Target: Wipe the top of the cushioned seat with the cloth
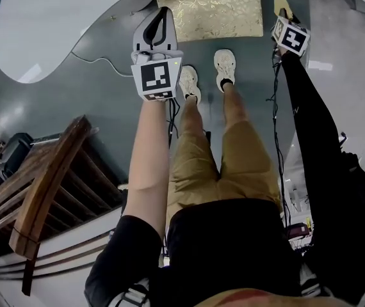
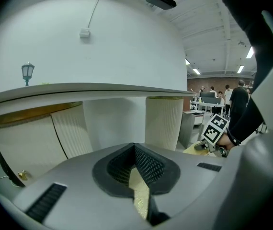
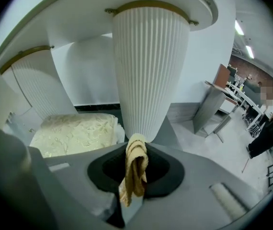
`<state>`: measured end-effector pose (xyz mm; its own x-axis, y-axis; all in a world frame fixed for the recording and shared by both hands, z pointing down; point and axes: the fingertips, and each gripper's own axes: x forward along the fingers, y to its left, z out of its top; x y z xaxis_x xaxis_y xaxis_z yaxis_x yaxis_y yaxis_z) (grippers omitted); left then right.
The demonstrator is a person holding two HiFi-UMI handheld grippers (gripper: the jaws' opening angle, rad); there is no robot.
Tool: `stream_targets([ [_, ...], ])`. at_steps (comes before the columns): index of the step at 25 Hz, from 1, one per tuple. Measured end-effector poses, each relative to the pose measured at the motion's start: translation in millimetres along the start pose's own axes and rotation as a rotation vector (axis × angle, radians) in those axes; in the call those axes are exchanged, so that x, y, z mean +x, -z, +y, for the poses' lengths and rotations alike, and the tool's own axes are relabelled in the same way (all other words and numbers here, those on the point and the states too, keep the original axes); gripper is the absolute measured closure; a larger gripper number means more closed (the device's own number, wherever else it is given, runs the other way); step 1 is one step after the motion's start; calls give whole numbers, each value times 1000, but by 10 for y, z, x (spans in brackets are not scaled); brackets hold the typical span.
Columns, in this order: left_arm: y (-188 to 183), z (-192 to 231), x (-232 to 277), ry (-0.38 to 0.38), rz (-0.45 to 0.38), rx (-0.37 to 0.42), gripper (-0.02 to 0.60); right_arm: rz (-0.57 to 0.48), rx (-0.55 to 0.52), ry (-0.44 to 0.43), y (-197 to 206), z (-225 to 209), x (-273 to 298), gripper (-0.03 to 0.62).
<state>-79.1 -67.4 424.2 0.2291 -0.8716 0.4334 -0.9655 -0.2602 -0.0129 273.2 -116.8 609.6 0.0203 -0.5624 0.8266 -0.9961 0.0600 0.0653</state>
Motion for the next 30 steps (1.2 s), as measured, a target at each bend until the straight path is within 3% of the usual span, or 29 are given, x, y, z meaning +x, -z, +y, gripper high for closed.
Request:
stream_targets([
  [5, 59, 217, -212, -4, -8, -14, 575, -83, -5, -90, -72, 528, -290, 537],
  [11, 107, 593, -456, -15, -21, -21, 575, -129, 29, -234, -138, 1604, -641, 537],
  [14, 166, 771, -553, -23, -20, -26, 575, -125, 36, -368, -119, 2342, -805, 537],
  [18, 246, 916, -645, -35, -16, -31, 575, -75, 46, -630, -4, 3369, -1021, 537],
  [20, 300, 961, -675, -38, -12, -35, 575, -33, 33, -702, 115, 3733, -1022, 537],
  [24, 409, 977, -688, -44, 1, -41, 575, 94, -6, -644, 465, 3955, -696, 537],
  [30, 439, 837, -631, -24, 7, -44, 575, 126, -41, -513, 533, 3518, -478, 537],
])
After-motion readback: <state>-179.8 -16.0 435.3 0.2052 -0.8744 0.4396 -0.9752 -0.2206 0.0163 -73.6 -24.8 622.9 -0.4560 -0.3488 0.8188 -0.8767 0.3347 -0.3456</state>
